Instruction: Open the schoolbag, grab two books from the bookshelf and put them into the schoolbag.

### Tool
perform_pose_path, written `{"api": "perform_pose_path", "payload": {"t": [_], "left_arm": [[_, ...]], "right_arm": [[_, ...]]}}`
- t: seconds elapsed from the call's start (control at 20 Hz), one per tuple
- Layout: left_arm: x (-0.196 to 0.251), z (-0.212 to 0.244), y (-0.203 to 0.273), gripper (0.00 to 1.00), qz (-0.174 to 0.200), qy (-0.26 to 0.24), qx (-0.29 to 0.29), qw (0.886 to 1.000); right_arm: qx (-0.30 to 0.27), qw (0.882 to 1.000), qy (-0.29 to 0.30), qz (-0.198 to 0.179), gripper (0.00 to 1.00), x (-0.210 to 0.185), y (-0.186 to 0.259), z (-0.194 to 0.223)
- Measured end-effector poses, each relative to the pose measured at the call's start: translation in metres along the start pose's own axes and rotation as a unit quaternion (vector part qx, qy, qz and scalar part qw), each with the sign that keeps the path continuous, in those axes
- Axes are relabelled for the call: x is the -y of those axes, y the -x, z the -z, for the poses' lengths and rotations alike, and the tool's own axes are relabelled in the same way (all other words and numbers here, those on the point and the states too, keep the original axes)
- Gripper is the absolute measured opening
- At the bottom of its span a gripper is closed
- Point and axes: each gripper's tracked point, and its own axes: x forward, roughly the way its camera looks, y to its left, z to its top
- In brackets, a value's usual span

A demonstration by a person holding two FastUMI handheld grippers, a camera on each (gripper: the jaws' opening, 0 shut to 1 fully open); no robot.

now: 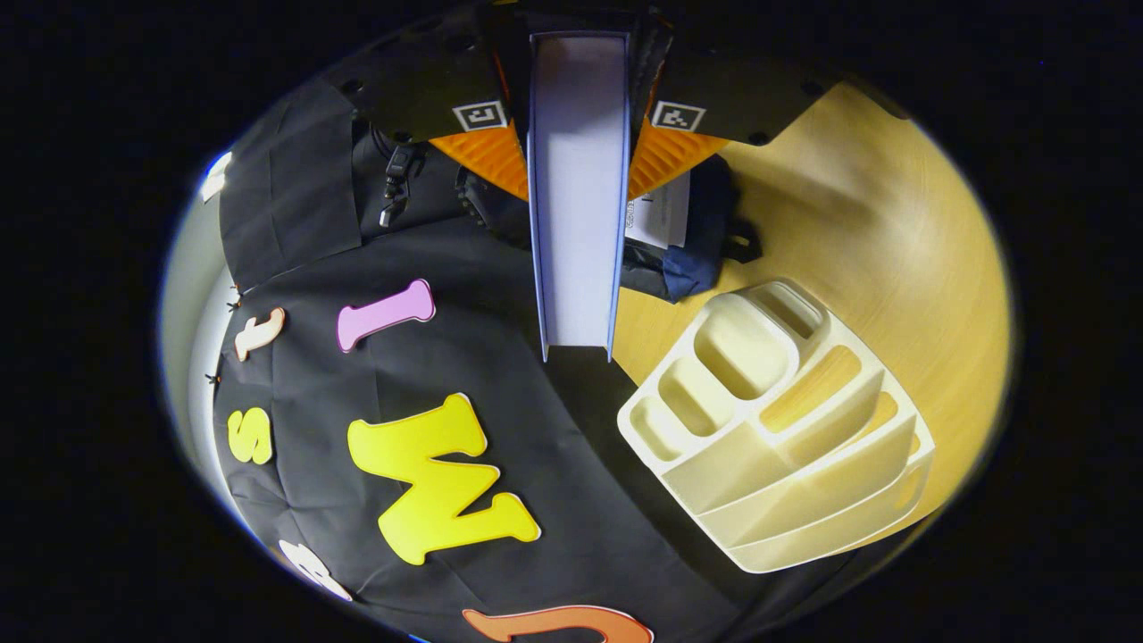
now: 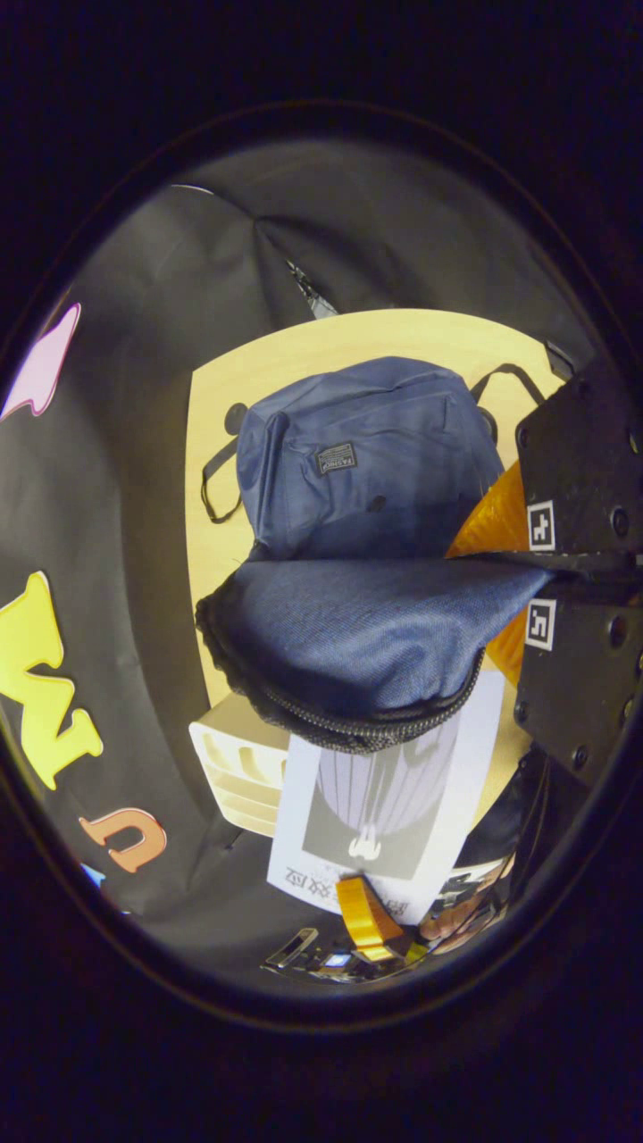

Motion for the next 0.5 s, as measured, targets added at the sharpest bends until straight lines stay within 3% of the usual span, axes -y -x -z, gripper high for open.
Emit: {"api": "perform_pose_path", "payload": {"t": [0.25, 0.5], "left_arm": [[-0.003, 0.027, -0.040, 0.45, 0.013, 0.002, 0.007, 1.000], [-0.024, 0.040, -0.069, 0.45, -0.004, -0.011, 0.024, 1.000]], "right_arm": [[-0.004, 1.000, 0.010, 0.004, 0.05, 0.003, 0.003, 0.000], [-0.010, 1.000, 0.014, -0.007, 0.05, -0.002, 0.006, 0.000]]}}
